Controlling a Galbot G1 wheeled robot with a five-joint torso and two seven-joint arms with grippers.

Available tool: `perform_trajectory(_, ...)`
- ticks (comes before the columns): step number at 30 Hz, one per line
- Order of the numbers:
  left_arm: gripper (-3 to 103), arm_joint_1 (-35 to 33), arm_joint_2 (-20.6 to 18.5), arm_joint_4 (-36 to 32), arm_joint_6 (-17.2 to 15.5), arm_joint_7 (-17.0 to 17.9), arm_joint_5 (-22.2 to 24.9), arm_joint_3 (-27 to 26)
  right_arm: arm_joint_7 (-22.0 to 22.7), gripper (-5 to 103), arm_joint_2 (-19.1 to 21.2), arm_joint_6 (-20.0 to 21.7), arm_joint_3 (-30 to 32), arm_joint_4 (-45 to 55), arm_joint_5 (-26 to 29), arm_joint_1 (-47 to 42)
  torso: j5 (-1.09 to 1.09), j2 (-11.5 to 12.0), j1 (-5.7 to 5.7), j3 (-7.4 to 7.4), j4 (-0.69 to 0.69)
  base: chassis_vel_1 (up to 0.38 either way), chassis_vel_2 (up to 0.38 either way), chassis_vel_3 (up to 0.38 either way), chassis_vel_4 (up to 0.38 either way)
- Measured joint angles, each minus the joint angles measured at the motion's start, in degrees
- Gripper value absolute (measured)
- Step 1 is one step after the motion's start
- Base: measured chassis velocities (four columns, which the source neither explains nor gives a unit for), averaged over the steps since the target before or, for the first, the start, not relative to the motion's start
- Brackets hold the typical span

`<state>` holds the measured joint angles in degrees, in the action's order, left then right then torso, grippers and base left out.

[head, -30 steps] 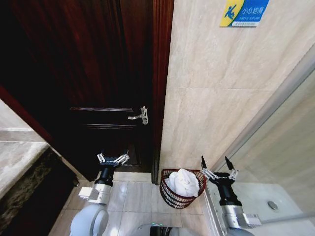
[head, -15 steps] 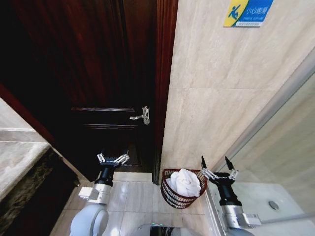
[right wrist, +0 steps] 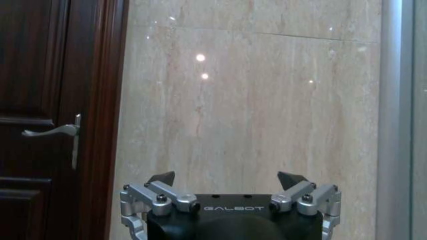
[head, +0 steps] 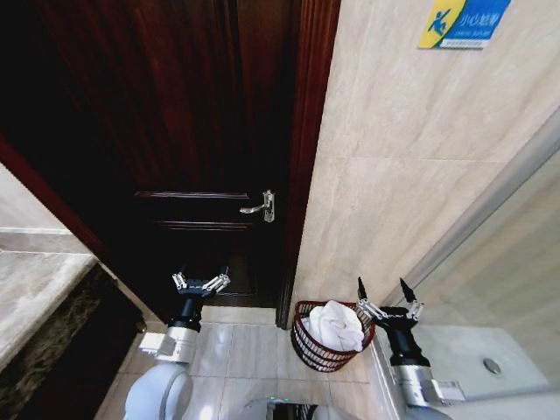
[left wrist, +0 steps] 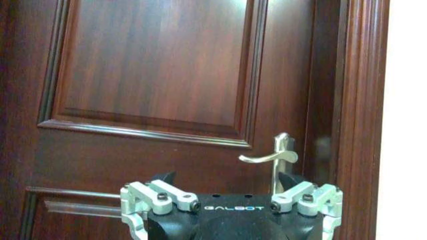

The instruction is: Discard the used towel into the hamper.

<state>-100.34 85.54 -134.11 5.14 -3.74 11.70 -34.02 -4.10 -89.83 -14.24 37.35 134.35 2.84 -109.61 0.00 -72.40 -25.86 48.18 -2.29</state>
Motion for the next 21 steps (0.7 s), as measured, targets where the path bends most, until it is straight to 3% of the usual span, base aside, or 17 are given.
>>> perform_trajectory(11,100,0.00,0.00,0.00,0.00,0.00,0.00,0.00,0.00,100,0.00,0.00,0.00,0.00,0.00,0.00,0.00,0.01,-0.02,0.00,0.01,0.044,-0.029,-0.041,0.035)
perform_trajectory(21,100,-0.02,0.00,0.00,0.00,0.00,0.00,-0.01,0.00,100,0.00,0.00,0.00,0.00,0.00,0.00,-0.03,0.00,0.03,-0.01,-0.02,0.169,-0.178,-0.176,0.181)
